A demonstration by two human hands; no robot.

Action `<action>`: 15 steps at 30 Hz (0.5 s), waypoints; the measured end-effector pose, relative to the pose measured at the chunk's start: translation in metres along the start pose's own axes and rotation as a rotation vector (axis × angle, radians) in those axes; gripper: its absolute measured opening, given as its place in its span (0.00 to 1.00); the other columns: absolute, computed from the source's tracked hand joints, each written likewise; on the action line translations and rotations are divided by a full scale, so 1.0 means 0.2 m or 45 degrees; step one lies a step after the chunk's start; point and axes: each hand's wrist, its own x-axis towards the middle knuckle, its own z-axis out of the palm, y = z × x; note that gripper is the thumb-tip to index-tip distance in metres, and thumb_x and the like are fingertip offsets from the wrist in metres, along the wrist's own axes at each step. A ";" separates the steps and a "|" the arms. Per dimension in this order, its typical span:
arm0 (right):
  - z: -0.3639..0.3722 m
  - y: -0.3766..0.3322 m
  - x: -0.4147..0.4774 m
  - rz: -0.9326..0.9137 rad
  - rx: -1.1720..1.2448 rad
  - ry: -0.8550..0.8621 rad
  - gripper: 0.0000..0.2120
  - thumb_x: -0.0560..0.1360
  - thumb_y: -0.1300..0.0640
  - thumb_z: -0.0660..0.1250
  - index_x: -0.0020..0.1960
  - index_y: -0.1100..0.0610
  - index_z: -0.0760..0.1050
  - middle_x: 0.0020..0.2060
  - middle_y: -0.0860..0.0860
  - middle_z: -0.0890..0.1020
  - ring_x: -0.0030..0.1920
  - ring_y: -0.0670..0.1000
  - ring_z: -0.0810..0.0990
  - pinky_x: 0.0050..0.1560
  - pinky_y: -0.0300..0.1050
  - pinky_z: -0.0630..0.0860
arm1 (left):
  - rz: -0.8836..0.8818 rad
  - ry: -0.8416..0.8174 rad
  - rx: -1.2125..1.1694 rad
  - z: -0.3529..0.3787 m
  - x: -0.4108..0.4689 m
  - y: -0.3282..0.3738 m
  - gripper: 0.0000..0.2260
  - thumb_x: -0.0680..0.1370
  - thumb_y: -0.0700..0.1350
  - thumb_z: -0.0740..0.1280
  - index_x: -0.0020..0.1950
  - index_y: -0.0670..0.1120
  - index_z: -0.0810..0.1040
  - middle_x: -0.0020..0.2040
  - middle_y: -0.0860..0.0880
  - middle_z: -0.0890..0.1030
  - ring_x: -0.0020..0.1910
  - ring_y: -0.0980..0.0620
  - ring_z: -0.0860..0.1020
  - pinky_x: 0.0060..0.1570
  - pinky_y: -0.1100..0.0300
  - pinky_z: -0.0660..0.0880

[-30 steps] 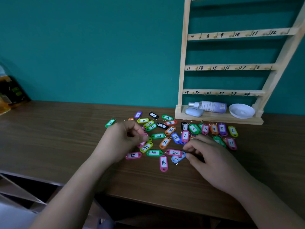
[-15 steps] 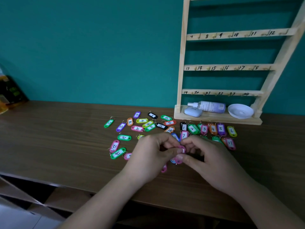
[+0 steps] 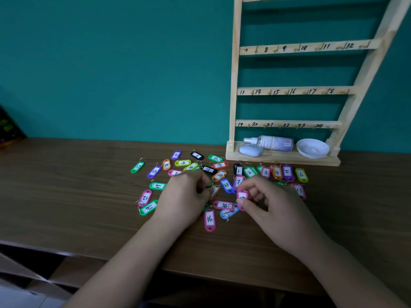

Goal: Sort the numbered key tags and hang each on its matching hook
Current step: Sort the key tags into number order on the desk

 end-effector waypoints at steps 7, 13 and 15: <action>0.00 0.01 0.00 -0.017 0.010 0.006 0.07 0.78 0.52 0.76 0.53 0.43 0.80 0.43 0.40 0.81 0.49 0.42 0.81 0.46 0.35 0.74 | -0.041 -0.030 0.225 0.04 0.03 0.05 0.12 0.76 0.60 0.74 0.51 0.55 0.79 0.49 0.55 0.79 0.47 0.52 0.80 0.45 0.54 0.79; -0.01 0.01 0.00 -0.035 0.029 0.003 0.05 0.79 0.53 0.74 0.53 0.44 0.81 0.41 0.40 0.82 0.50 0.42 0.81 0.46 0.33 0.74 | -0.109 -0.109 0.159 0.03 0.04 0.05 0.08 0.78 0.57 0.74 0.49 0.54 0.80 0.43 0.57 0.81 0.45 0.56 0.80 0.44 0.57 0.78; -0.01 0.01 0.00 -0.022 0.038 -0.013 0.05 0.79 0.53 0.75 0.53 0.44 0.82 0.42 0.39 0.83 0.50 0.41 0.82 0.47 0.32 0.75 | -0.126 -0.132 0.131 0.02 0.05 0.04 0.08 0.78 0.57 0.75 0.50 0.56 0.79 0.42 0.58 0.80 0.43 0.59 0.78 0.38 0.63 0.73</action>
